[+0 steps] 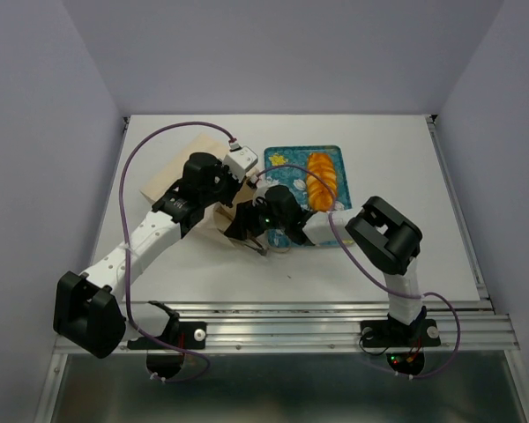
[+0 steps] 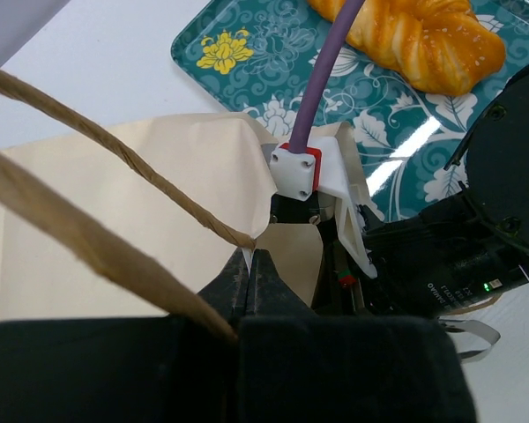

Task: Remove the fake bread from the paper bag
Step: Take out the fake bread from the paper bag.

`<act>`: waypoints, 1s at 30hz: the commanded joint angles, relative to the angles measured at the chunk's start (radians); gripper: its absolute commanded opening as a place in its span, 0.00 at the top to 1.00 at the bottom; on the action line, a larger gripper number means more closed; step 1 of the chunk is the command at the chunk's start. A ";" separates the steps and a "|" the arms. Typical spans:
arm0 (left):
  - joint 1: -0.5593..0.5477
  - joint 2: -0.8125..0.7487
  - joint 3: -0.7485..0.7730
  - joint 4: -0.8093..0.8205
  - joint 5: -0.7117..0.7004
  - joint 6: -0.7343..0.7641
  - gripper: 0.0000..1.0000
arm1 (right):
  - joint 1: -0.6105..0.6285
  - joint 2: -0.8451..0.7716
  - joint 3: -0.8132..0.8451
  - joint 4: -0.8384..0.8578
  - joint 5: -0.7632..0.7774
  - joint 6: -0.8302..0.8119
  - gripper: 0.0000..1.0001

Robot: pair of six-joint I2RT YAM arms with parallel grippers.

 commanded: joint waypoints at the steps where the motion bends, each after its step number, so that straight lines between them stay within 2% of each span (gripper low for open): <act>1: -0.019 -0.021 0.026 0.102 0.089 -0.008 1.00 | 0.005 0.035 0.048 0.012 -0.035 0.026 0.27; 8: -0.028 -0.027 0.016 0.100 0.118 0.001 1.00 | 0.005 0.061 0.090 -0.003 -0.043 0.033 0.27; 12: -0.034 -0.028 0.013 0.099 0.117 0.007 1.00 | 0.005 0.068 0.102 -0.003 -0.041 0.027 0.32; 17: -0.037 -0.028 0.010 0.096 0.089 0.004 1.00 | 0.005 0.053 0.092 0.009 -0.045 0.032 0.51; 23: -0.040 -0.030 0.009 0.096 0.062 0.003 1.00 | 0.005 0.001 0.049 0.012 0.008 0.015 0.68; 26: -0.039 -0.025 0.009 0.094 0.048 0.001 1.00 | 0.005 -0.042 0.016 0.012 0.047 0.009 0.76; 30: -0.040 -0.025 0.007 0.088 0.022 0.006 1.00 | 0.005 -0.100 -0.028 0.009 0.118 0.003 0.81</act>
